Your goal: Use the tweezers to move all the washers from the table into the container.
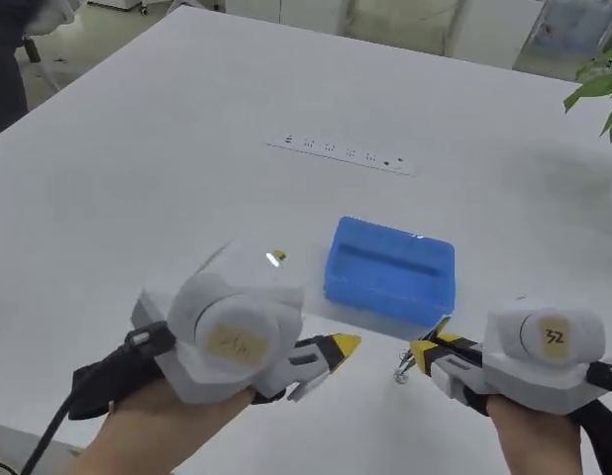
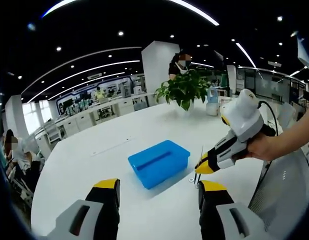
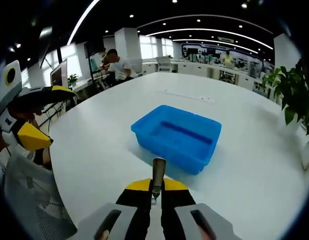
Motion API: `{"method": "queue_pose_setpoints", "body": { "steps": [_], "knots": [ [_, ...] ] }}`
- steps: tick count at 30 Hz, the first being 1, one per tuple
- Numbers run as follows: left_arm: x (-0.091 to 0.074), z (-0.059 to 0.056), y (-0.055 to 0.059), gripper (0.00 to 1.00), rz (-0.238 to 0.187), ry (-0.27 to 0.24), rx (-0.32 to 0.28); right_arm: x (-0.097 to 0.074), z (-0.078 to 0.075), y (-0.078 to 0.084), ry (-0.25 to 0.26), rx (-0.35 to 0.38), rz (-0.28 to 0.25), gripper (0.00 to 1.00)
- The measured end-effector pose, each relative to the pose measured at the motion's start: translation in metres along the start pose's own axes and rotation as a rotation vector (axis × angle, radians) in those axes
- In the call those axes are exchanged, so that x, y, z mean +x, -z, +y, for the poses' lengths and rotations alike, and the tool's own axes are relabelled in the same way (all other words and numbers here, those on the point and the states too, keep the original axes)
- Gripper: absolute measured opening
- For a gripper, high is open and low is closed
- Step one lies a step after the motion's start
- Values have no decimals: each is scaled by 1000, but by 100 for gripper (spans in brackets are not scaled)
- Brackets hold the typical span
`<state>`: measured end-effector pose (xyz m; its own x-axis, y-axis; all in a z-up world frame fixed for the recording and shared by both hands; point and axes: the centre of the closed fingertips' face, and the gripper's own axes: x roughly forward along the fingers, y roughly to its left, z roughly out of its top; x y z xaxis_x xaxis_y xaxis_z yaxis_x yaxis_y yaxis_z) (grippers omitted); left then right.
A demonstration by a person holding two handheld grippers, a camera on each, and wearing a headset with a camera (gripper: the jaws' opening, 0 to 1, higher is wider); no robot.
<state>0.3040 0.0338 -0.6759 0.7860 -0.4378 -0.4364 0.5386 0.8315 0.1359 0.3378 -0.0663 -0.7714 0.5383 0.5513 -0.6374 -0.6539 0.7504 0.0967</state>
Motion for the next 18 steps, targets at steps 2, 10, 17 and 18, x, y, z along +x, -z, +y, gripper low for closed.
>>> {"method": "queue_pose_setpoints", "body": {
  "steps": [2, 10, 17, 18],
  "knots": [
    [5, -4, -6, 62, -3, 20, 5, 0, 2, -1, -6, 8, -2, 2],
    [22, -22, -22, 59, -13, 69, 30, -2, 1, 5, -8, -7, 7, 3],
    [28, -33, -22, 57, 8, 89, 56, -2, 0, 3, -25, 17, -16, 3],
    [29, -34, -22, 56, 12, 96, 52, -2, 0, 3, -28, 17, -19, 3]
  ]
}}
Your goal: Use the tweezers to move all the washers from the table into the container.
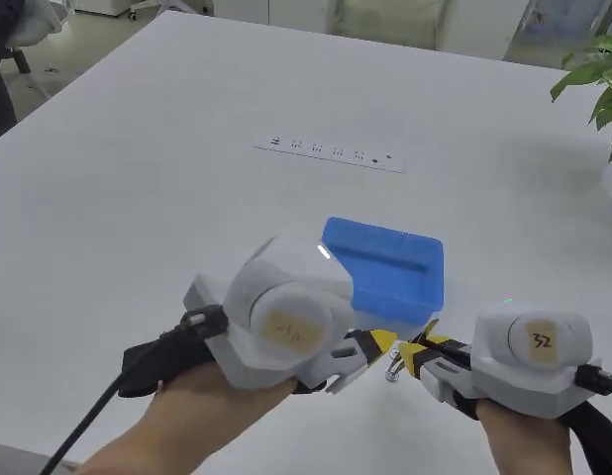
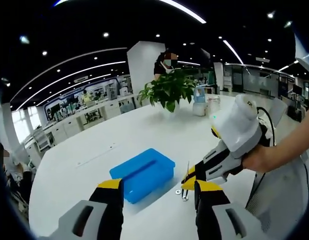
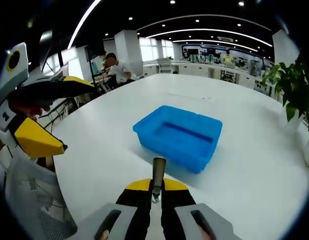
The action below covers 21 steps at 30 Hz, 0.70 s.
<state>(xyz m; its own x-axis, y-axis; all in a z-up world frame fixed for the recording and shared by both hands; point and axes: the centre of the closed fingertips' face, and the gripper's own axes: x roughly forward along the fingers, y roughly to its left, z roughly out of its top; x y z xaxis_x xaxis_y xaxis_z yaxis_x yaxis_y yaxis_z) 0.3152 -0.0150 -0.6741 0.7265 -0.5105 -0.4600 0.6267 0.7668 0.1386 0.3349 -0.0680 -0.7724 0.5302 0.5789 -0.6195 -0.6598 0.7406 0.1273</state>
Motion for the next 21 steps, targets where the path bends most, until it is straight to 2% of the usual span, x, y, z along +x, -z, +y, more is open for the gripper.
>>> {"method": "queue_pose_setpoints", "body": {
  "steps": [4, 10, 14, 17, 21],
  "knots": [
    [6, -6, -3, 52, 6, 17, -17, 1, 4, 0, -5, -35, -12, 3],
    [26, -26, -12, 40, 0, 73, -38, 3, 10, 6, -20, -68, -1, 3],
    [41, -34, -10, 32, 22, 97, -42, 5, 8, 5, -45, -52, 2, 2],
    [47, -41, -11, 29, 27, 107, -38, 6, 9, 4, -65, -59, 9, 2],
    [55, -49, -4, 22, 55, 121, -17, 7, 11, 5, -81, -94, 24, 2]
  ]
}}
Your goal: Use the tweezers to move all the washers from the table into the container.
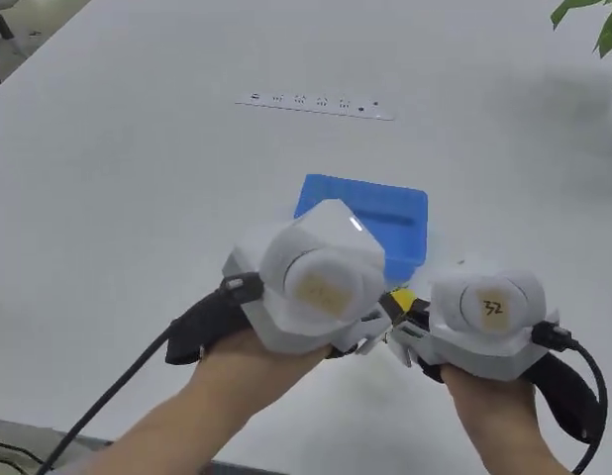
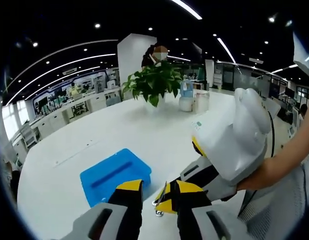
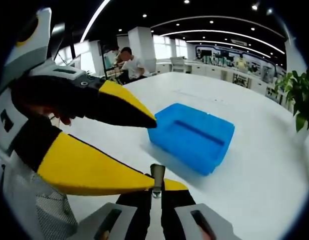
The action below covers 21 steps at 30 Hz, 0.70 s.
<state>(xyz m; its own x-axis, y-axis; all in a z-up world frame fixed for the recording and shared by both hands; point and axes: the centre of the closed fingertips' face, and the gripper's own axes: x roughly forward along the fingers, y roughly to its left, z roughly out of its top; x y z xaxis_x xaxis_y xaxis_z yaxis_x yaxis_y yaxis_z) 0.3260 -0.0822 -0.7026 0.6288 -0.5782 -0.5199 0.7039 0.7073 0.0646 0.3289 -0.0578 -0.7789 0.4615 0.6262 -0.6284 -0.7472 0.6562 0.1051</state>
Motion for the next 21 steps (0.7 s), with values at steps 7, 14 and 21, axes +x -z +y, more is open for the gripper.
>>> {"method": "queue_pose_setpoints", "body": {
  "steps": [7, 14, 21],
  "knots": [
    [8, -3, 6, 0, 24, 6, 52, 4, 0, -2, -17, -11, 3, 2],
    [2, 5, 11, 0, 42, 14, 61, 8, 7, -5, -72, -74, -2, 3],
    [-7, 12, 17, 0, 68, 99, 102, 12, 17, -9, -242, -223, -16, 6]
  ]
}}
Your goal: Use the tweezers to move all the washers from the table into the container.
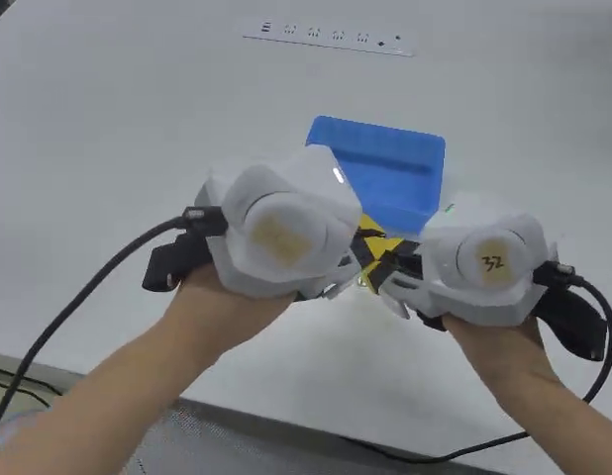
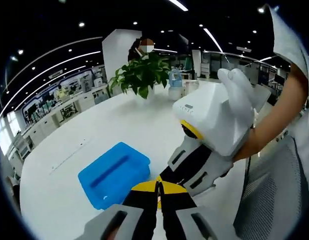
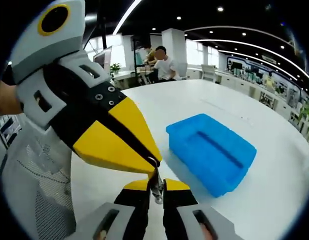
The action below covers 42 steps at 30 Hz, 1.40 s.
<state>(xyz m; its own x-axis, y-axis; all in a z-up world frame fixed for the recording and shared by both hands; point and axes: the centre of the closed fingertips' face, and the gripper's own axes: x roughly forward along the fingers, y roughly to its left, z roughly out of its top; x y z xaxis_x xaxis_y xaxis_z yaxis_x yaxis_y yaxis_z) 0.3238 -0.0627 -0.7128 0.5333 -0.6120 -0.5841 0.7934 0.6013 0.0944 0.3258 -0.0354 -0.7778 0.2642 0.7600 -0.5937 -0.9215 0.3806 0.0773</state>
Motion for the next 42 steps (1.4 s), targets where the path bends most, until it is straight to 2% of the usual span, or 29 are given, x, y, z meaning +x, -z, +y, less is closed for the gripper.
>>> {"method": "queue_pose_setpoints", "body": {
  "steps": [1, 4, 8, 10, 11, 12, 17, 22, 31, 35, 42],
  "knots": [
    [0, 0, 0, 0, 1, 3, 1, 0, 0, 0, -9, -6, -1, 6],
    [0, 0, 0, 0, 4, 6, 26, 2, 1, -1, -61, -98, 1, 6],
    [0, 0, 1, 0, 9, 5, 27, 1, 2, -1, -83, -77, 3, 6],
    [-1, -3, 1, 0, 12, 11, 24, 0, 5, 1, -71, -103, 6, 5],
    [-1, -6, 2, 0, 15, 14, 22, 0, 5, 2, -55, -152, 13, 5],
    [-2, -9, 3, 0, 18, 16, 23, -1, 7, 2, -49, -169, 15, 5],
    [-4, -15, 4, 0, 21, 12, 29, -2, 9, 4, -39, -155, 7, 4],
    [-10, -18, 1, 0, 33, -4, 53, -5, 15, -1, -34, -192, 4, 4],
    [-30, -15, -16, 0, 2, -45, 69, -17, 19, -25, -12, -263, -32, 4],
    [-34, -12, -28, 0, -13, -57, 98, -24, 13, -38, 16, -287, -51, 4],
    [-34, 2, -52, 0, -49, -87, 150, -33, -7, -60, 76, -314, -95, 4]
  ]
}}
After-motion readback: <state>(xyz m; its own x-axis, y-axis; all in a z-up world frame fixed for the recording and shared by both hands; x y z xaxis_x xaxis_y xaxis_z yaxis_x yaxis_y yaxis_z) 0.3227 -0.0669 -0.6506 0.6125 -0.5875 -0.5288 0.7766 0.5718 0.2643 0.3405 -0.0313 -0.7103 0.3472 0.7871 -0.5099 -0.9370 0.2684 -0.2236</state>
